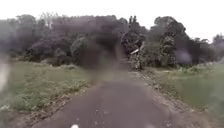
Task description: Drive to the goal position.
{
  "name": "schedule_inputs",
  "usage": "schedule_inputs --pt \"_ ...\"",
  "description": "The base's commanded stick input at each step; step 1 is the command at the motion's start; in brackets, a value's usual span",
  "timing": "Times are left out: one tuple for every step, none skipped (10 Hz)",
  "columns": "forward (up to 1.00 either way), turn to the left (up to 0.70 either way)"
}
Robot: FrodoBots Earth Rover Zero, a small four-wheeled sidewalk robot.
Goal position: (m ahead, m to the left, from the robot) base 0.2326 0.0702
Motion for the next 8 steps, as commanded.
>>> schedule_inputs --pt "0.7 0.0" --pt "0.7 -0.08" --pt "0.7 -0.19" --pt "0.7 -0.31" --pt "0.7 -0.35" --pt "0.7 -0.33" --pt "0.7 -0.13" --pt "0.7 0.0"
